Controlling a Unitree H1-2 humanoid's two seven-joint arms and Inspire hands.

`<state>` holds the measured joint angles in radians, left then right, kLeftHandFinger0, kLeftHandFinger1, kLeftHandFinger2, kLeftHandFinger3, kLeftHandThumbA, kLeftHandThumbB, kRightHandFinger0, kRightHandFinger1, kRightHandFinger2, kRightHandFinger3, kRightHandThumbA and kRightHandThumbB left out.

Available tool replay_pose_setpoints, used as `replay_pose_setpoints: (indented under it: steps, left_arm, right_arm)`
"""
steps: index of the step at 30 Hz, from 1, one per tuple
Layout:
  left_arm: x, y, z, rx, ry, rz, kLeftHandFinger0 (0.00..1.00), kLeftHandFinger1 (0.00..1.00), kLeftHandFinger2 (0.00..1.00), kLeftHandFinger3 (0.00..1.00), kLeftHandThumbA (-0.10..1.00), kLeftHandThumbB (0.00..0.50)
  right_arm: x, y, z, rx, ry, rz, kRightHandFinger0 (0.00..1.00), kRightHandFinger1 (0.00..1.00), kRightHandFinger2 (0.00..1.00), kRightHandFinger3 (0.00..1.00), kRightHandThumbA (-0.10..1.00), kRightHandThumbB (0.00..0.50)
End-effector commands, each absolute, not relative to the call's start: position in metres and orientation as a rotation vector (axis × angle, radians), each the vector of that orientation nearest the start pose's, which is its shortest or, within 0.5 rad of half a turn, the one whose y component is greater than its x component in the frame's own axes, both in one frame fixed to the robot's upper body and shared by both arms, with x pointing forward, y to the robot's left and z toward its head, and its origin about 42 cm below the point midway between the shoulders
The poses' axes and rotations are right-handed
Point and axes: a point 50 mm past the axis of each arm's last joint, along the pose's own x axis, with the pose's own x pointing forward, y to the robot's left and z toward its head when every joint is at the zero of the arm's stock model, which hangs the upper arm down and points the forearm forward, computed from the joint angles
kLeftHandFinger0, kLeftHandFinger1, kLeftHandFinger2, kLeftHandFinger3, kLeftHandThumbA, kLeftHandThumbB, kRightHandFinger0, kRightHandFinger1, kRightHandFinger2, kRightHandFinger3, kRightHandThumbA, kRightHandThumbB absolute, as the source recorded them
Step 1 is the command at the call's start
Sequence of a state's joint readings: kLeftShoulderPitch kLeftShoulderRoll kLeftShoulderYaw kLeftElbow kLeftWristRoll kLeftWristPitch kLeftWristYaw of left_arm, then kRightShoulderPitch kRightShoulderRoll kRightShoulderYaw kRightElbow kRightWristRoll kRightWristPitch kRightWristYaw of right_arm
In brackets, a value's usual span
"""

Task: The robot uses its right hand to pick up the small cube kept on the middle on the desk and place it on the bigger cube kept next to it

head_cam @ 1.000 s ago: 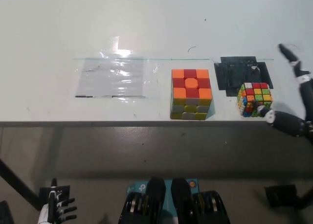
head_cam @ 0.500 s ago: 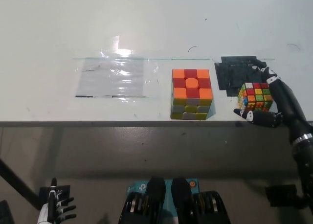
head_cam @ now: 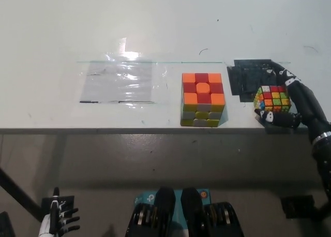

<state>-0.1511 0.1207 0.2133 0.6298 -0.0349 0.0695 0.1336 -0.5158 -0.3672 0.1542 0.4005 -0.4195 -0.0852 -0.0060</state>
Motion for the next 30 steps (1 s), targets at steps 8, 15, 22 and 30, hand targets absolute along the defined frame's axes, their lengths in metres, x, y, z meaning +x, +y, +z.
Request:
replay_pose_setpoints:
  steps: [8, 15, 22, 30]
  left_arm:
    - [0.317, 0.323, -0.002, 0.055, 0.448, 0.345, 0.61, 0.65, 0.69, 0.7, 1.0, 0.275]
    - [0.321, 0.323, 0.001, 0.057, 0.445, 0.344, 0.59, 0.63, 0.63, 0.63, 1.0, 0.276]
    - [0.322, 0.324, 0.0, 0.063, 0.443, 0.34, 0.61, 0.63, 0.62, 0.61, 1.0, 0.308]
    - [0.315, 0.323, -0.004, 0.076, 0.44, 0.334, 0.59, 0.61, 0.64, 0.65, 1.0, 0.305]
  right_arm:
    - [0.459, -0.284, 0.188, -0.952, -0.162, 0.194, 1.0, 1.0, 1.0, 1.0, 0.9, 0.5]
    - [0.453, -0.272, 0.175, -0.964, -0.12, 0.244, 1.0, 1.0, 1.0, 1.0, 0.88, 0.5]
    - [0.465, -0.264, 0.182, -1.044, -0.107, 0.259, 1.0, 1.0, 1.0, 1.0, 0.89, 0.461]
    - [0.481, -0.25, 0.197, -1.085, -0.227, 0.176, 0.27, 0.28, 0.61, 1.0, 0.83, 0.268]
